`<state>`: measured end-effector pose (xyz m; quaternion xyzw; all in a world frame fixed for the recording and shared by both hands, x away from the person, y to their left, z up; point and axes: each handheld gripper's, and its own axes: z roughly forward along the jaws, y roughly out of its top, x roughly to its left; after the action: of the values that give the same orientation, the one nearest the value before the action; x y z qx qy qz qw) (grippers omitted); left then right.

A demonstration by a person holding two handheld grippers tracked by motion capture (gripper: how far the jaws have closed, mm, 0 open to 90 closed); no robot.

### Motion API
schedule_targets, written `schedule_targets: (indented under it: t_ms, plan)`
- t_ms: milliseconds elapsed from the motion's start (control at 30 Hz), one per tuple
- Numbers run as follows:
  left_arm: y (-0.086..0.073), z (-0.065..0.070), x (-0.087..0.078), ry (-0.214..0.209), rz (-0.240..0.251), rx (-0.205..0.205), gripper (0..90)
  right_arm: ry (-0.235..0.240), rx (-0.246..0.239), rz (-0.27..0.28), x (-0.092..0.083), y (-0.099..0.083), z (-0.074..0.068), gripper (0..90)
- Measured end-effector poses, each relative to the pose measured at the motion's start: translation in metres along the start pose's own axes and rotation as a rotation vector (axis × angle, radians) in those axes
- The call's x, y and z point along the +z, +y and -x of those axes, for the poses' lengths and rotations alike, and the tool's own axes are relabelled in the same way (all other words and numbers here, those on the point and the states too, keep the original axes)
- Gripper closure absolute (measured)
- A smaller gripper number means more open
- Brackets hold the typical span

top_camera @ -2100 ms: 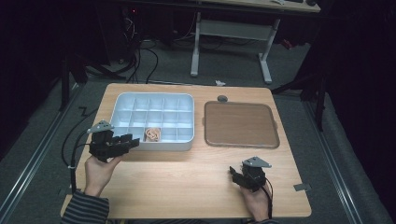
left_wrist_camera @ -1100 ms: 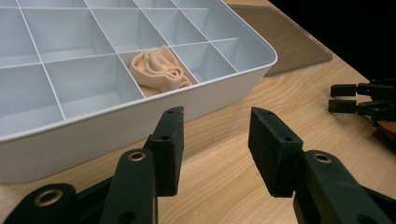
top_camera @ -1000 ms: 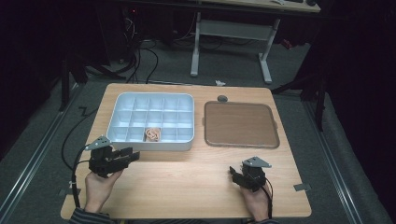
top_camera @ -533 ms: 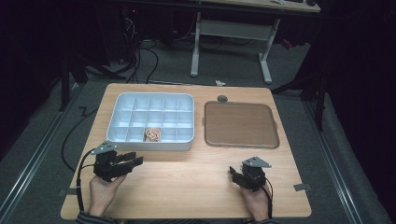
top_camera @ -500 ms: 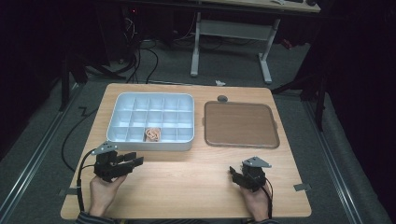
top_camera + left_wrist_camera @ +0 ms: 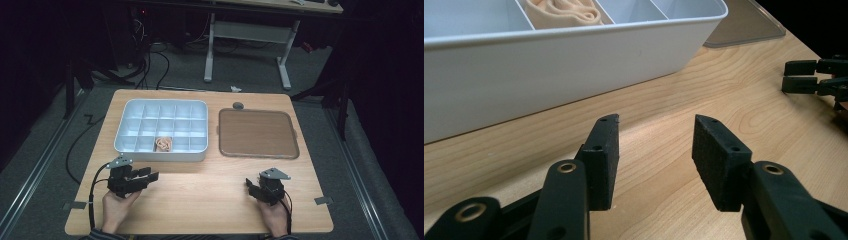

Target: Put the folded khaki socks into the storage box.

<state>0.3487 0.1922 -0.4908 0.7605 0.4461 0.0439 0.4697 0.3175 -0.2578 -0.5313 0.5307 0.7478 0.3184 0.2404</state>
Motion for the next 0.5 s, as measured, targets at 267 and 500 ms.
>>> schedule_targets:
  t_ms: [267,500]
  plan:
    - [-0.004,0.001,0.009,0.000,-0.016,-0.005,53.7,0.000,0.000,0.000,0.000,0.000,0.000,40.4]
    - [-0.007,0.001,0.017,-0.002,-0.026,-0.009,53.1,0.000,0.000,0.000,0.000,0.000,0.000,40.4]
